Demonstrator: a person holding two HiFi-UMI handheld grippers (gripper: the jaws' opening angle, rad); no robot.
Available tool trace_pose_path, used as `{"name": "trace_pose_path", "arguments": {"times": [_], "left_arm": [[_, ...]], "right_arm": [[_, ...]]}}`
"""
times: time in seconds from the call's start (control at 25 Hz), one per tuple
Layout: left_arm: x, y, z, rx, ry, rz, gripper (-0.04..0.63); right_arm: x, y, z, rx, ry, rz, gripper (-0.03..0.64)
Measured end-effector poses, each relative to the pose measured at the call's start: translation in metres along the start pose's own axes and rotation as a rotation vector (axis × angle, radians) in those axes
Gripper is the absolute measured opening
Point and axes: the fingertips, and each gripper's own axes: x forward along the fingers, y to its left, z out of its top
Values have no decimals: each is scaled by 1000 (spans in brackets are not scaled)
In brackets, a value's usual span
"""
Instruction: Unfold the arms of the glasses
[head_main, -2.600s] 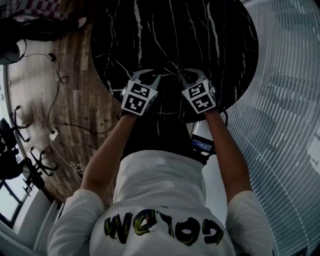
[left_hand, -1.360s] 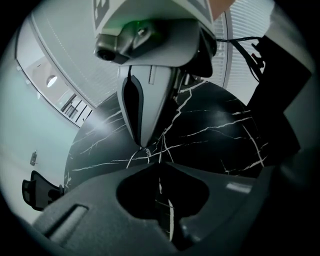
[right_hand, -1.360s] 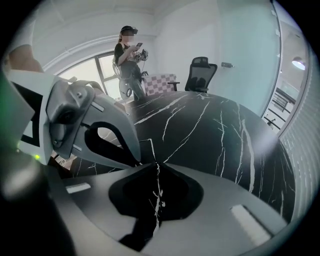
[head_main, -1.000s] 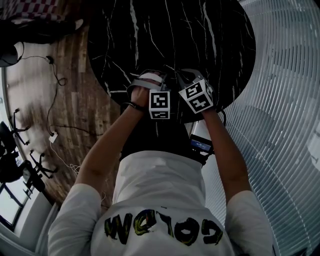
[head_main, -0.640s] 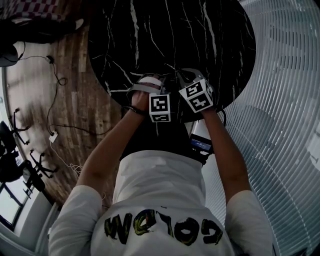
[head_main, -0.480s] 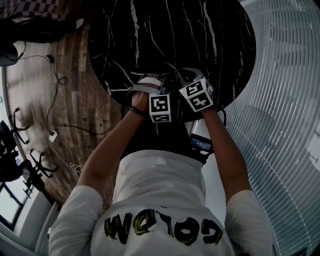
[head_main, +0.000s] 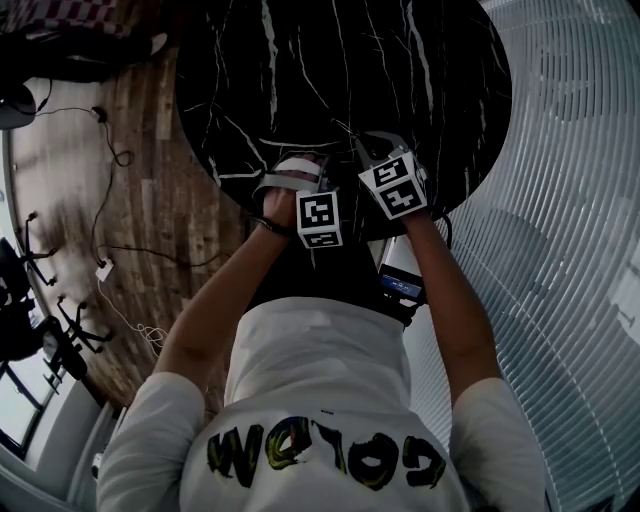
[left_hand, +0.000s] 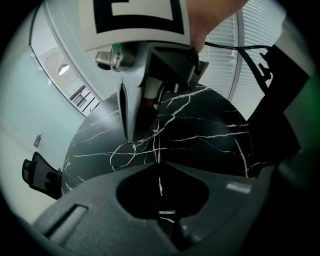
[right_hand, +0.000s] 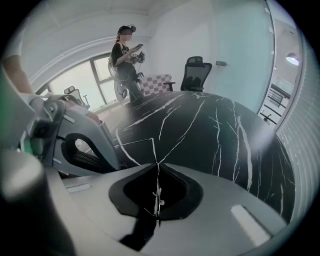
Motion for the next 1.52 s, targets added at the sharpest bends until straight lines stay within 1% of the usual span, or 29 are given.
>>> {"name": "trace_pose_path", "arguments": {"times": [0.4, 0.76, 1.28, 1.52], "left_arm": [[-3, -7, 1, -33, 4, 11, 9], [-3, -11, 3, -46, 7, 21, 14], [-6, -20, 9, -80, 2, 22, 21], [-7, -22, 11, -78, 0, 28, 25]], "right_arm": [[1, -1, -1, 10, 1, 0, 17], [4, -4, -6, 54, 6, -3, 17], [3, -9, -4, 76, -1, -14, 15], [2, -8, -4, 76, -6, -13, 15]]}}
